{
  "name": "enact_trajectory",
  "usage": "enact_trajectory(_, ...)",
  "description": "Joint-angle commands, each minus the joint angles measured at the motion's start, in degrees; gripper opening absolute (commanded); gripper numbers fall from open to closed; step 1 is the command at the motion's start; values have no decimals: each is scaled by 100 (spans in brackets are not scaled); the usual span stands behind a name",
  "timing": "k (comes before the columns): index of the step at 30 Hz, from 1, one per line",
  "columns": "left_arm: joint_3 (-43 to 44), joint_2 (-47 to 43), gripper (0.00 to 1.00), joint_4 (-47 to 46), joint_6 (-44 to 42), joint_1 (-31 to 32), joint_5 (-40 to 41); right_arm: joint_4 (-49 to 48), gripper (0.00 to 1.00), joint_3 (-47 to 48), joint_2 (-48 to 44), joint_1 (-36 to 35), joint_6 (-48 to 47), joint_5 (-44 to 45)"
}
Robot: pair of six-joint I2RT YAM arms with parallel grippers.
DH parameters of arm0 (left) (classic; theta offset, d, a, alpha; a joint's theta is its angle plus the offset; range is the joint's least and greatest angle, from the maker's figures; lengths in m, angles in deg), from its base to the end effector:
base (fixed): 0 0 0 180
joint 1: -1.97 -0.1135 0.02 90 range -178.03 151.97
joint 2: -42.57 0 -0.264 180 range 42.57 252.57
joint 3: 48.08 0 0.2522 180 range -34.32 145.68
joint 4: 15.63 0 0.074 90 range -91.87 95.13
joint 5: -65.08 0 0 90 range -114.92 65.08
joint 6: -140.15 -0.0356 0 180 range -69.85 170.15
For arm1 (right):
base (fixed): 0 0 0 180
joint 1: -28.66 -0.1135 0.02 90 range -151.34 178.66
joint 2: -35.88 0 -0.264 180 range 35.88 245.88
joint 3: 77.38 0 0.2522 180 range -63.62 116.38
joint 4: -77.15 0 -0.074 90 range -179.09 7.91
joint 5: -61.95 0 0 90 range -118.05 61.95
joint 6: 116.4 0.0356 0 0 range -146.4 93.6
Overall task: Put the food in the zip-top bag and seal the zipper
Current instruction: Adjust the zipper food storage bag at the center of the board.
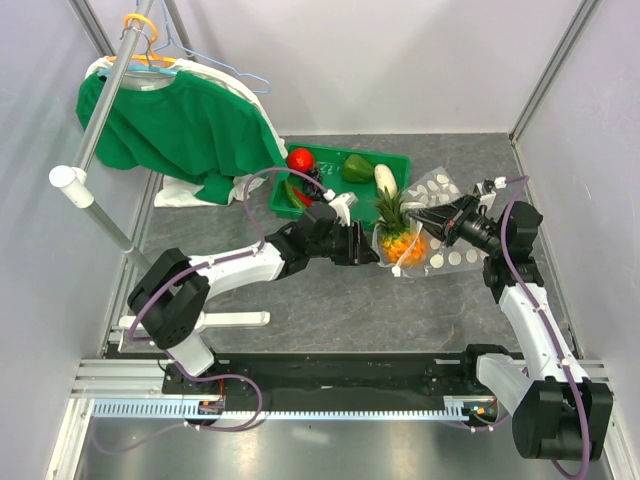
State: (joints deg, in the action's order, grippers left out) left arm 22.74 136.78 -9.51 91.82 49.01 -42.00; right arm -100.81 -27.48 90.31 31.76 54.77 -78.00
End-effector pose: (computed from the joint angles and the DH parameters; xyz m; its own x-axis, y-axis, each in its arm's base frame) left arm 0.2410 -0.2741 0.2235 -0.8317 -0.0395 -0.5539 0.4295 0.5865 -0.6867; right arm 0.2153 0.0156 0.2972 -0.7335 0.6765 -0.0659 0.0017 0.0988 0.9951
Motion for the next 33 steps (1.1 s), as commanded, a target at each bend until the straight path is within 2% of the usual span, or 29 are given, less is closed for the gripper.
enact_trajectory(1,130,-122,47,-510,315,-64,-252,-32,0,245,-117,-28,-119,-129)
enact_trajectory(5,86,-70,46,-713,509,-73,-471,-31,0,209,-135,-28,-92,-111)
enact_trajectory(6,86,-52,42,-704,544,-64,-445,-31,0,227,-135,-28,-92,-111)
enact_trajectory(8,95,-26,31,-634,561,-73,-410,-14,0,244,-135,-28,-127,-120)
enact_trajectory(9,139,-26,18,-503,561,-90,-419,12,0,279,-135,-28,-162,-111)
enact_trajectory(12,270,-140,2,-336,483,-161,-734,249,0,297,-135,-19,-460,-68)
enact_trajectory(15,753,-429,2,673,0,-161,-911,1179,0,472,-100,-19,-1425,116)
enact_trajectory(16,876,-526,2,1294,-140,-161,-989,1991,0,569,-108,-19,-1741,231)
enact_trajectory(17,1112,-570,2,1535,-176,-161,-1051,2312,0,770,-109,-28,-2406,354)
enact_trajectory(19,1368,-580,2,2288,-282,-161,-1402,3389,0,1078,-91,-28,-3094,896)
enact_trajectory(20,1604,-588,2,2511,-308,-161,-1490,3805,0,1506,-82,-45,-3907,1178)
enact_trajectory(21,1676,-623,2,2626,-361,-161,-1604,4418,0,1701,-73,-54,-4220,1407)
enact_trajectory(22,1738,-667,2,2923,-501,-161,-1623,4694,0,1886,-65,-54,-4554,1836)
enact_trajectory(24,2098,-624,2,3293,-755,-170,-1710,5370,0,2387,-56,-54,-5352,2103)
enact_trajectory(26,2520,-519,2,3837,-914,-178,-1781,5689,0,2757,-65,-89,-5707,2481)
enact_trajectory(31,2906,-290,2,4016,-942,-362,-2404,6261,0,2960,-109,-151,-6306,2710)
enact_trajectory(33,3082,-158,2,3859,-645,-459,-3297,6584,0,3170,-30,-151,-6419,2518)
